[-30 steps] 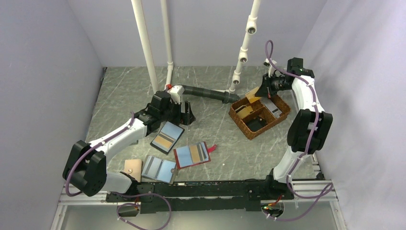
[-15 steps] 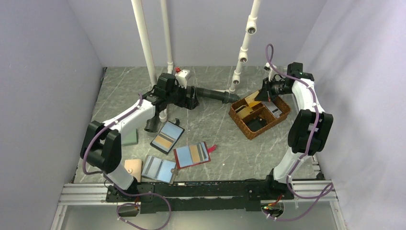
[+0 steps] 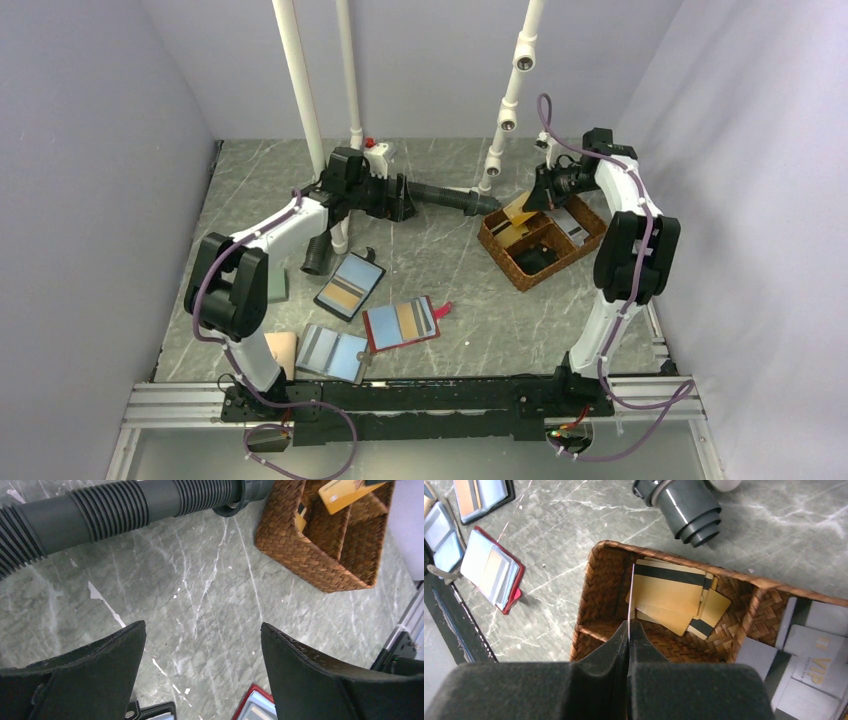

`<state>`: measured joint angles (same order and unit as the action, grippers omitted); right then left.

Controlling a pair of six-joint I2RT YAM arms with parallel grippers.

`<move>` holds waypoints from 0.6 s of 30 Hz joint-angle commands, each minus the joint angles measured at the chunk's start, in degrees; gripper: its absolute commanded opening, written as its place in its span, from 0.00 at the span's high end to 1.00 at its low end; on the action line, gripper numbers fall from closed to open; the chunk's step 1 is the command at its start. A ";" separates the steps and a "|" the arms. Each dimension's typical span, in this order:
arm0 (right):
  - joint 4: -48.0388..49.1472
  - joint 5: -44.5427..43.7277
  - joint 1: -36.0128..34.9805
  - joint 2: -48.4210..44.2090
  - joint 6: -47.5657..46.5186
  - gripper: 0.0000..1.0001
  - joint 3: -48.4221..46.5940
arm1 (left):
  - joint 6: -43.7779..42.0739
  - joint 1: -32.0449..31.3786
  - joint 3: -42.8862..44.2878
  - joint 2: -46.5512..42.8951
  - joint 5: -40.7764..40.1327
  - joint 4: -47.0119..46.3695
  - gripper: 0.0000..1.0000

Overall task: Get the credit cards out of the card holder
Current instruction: Place the credit card in the storage box.

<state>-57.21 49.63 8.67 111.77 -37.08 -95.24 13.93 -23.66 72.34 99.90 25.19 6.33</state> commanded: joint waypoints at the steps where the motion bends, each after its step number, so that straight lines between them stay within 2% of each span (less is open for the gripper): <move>1: -3.35 -1.37 -3.15 -0.59 -2.87 1.00 -0.10 | 3.26 1.67 -0.23 -0.32 2.94 -3.96 0.11; 2: -3.54 -2.01 -3.82 -0.77 -2.75 0.96 0.50 | 3.40 1.73 -0.18 -0.65 2.94 -3.16 0.11; 4: -1.61 -3.95 -4.50 -1.74 -0.31 0.71 2.06 | 3.93 1.77 -0.42 -1.34 3.57 -2.31 0.11; 8: 2.31 -10.35 -3.91 -3.59 4.84 0.41 4.25 | 7.95 1.78 -1.56 -3.15 5.61 -2.55 0.11; 9: 2.66 -10.69 -3.58 -3.90 5.66 0.30 4.37 | 9.81 1.78 -2.13 -3.59 6.15 -3.11 0.11; 10: 2.52 -11.03 -3.37 -3.85 6.28 0.06 4.07 | 11.19 1.78 -2.79 -3.93 6.83 -3.71 0.11; 11: 1.91 -11.19 -3.27 -3.88 6.42 0.01 3.35 | 12.75 1.82 -3.50 -4.34 7.62 -4.43 0.11; 14: 1.24 -11.12 -2.94 -5.64 5.16 0.00 1.88 | 16.18 1.42 -5.25 -5.47 9.49 -4.90 0.12; 18: 4.82 -10.04 -2.27 -11.72 3.39 0.00 5.33 | 14.60 -2.35 -7.27 -8.31 7.56 -1.96 0.12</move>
<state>-56.58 39.16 5.89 109.08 -32.51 -90.96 27.16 -23.75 66.54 96.73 31.68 4.12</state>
